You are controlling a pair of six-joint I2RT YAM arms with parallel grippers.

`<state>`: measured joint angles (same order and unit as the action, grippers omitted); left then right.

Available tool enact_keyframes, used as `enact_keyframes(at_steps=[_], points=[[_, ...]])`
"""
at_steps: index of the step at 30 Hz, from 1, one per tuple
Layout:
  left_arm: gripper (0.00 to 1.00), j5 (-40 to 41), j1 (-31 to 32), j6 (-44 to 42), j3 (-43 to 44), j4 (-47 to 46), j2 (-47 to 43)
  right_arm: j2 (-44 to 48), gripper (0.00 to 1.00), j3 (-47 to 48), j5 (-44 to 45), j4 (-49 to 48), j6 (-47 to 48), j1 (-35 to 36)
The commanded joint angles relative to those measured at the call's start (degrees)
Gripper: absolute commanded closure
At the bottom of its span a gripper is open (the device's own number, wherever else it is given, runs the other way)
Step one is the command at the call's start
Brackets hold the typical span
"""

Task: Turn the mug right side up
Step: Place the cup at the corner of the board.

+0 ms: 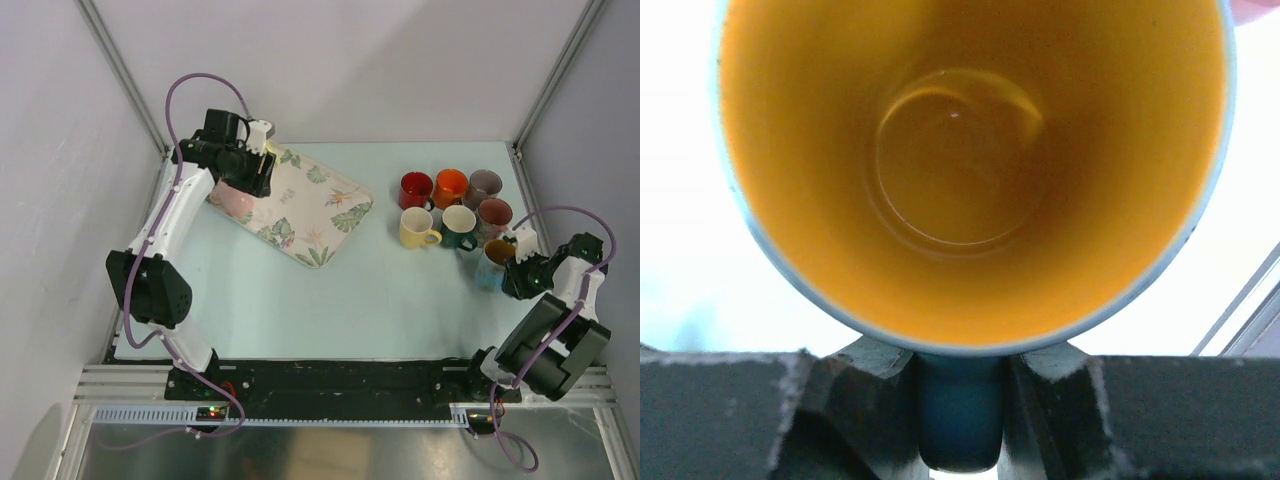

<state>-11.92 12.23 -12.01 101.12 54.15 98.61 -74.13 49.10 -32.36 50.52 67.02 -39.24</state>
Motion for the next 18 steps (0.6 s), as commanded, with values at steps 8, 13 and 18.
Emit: enact_keyframes(at_steps=[8, 13, 18], points=[[0.34, 1.23, -0.1, 0.43, 1.62, -0.72, -1.46, -3.59, 1.0, -3.58, -1.78, -18.38, -2.11, 2.85], [0.34, 1.33, -0.12, 0.26, 0.95, -0.76, -1.79, -4.71, 0.94, -3.99, -0.49, -17.64, -0.66, 3.6], [0.34, 0.98, -0.12, 0.28, 1.42, -0.75, -1.37, -4.67, 0.94, -4.01, -0.17, -11.71, 2.15, 2.64]])
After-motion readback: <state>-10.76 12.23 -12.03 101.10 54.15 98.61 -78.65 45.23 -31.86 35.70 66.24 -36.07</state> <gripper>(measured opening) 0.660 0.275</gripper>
